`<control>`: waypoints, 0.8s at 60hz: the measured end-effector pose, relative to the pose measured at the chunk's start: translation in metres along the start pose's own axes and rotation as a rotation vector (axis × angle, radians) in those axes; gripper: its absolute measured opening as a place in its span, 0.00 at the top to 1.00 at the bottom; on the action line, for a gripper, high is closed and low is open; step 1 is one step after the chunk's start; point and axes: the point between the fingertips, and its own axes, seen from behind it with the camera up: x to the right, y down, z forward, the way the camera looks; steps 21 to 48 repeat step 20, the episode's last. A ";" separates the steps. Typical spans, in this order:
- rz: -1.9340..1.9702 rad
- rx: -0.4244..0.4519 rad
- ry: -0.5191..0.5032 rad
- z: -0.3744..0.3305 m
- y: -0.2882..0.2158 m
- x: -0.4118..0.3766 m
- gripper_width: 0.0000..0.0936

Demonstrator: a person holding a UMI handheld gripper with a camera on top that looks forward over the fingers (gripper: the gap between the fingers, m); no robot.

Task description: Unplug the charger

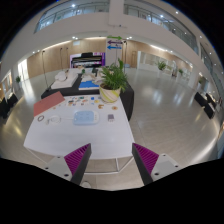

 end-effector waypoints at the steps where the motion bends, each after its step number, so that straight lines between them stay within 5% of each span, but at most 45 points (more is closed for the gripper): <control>1: -0.004 -0.001 0.002 -0.006 0.004 0.002 0.09; 48: -0.003 0.039 -0.020 -0.038 0.030 0.002 0.09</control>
